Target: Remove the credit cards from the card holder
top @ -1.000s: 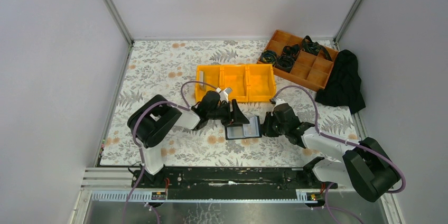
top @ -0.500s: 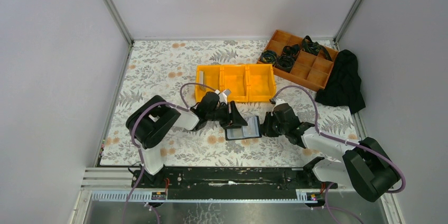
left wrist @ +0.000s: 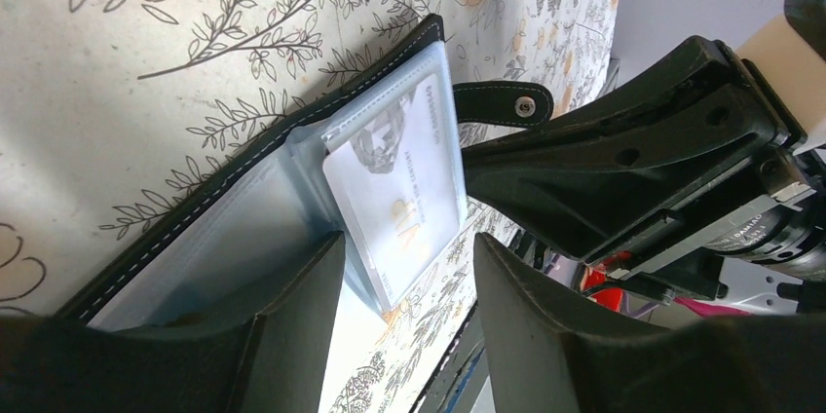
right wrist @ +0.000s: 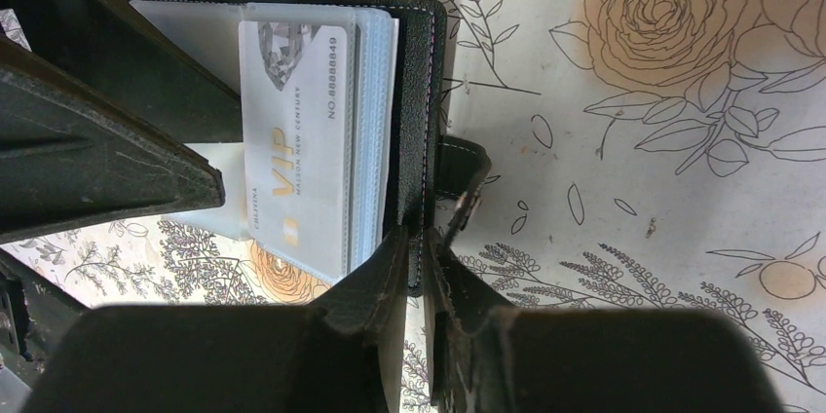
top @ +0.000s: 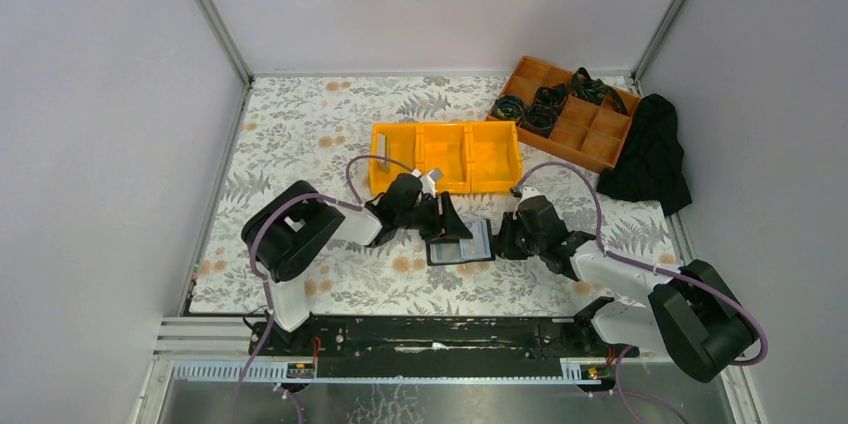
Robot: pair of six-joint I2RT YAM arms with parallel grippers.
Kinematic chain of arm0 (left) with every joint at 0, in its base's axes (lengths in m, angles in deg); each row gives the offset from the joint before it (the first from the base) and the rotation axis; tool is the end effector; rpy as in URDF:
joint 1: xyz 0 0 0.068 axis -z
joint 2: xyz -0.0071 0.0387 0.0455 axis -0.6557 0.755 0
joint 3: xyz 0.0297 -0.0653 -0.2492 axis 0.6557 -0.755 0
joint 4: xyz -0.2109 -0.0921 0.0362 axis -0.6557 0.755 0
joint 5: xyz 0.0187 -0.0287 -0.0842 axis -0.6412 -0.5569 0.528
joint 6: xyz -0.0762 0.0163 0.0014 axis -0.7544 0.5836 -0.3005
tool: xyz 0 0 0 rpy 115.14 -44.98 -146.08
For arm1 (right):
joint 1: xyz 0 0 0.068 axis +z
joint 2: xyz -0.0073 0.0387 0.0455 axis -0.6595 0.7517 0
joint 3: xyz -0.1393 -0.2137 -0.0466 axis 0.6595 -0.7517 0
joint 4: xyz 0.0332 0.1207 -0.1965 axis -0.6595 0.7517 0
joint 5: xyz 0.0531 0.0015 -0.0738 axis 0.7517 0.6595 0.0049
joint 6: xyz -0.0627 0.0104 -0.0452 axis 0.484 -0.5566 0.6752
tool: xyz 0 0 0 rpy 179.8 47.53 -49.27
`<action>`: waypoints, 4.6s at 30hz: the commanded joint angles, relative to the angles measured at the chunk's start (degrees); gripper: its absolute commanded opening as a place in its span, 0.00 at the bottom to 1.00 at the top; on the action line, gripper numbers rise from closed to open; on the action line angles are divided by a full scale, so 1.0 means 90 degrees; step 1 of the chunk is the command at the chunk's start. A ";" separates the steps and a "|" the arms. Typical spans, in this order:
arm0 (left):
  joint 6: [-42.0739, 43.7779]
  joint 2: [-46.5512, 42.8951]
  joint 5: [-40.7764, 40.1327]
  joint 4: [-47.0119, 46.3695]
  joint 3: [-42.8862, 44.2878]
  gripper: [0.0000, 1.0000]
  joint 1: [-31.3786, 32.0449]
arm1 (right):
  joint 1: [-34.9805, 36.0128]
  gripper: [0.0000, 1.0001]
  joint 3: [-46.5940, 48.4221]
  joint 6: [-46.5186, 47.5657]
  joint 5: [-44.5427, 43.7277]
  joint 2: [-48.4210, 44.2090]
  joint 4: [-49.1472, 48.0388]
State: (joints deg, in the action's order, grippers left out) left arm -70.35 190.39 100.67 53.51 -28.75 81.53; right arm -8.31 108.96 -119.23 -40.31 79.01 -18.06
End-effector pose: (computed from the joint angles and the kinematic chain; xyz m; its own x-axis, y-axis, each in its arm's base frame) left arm 0.2359 -0.2476 0.1140 -0.9716 -0.1015 -0.2140 0.1334 0.5119 -0.8486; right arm 0.1807 0.1272 0.1345 -0.7918 0.0742 -0.6063 -0.2591 0.8580 0.4434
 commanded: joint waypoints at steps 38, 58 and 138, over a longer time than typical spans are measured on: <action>-0.0693 0.0958 0.0385 -0.1463 -0.0313 0.14 0.0065 | 0.0060 0.18 0.0288 0.0364 0.0193 -0.0433 0.0610; -0.0774 0.1157 0.0511 -0.1641 -0.0267 0.32 0.0041 | 0.0060 0.00 0.0184 0.0386 0.0155 0.0454 0.0202; -0.2677 0.1937 0.1460 -0.5282 -0.0314 0.17 0.0236 | 0.0060 0.02 0.0055 0.0179 0.0550 0.0932 -0.0303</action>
State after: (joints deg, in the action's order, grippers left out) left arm -92.10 206.83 105.26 12.62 -31.16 79.94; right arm -8.58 110.99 -117.62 -34.38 84.59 -21.49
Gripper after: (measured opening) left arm 0.181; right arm 0.020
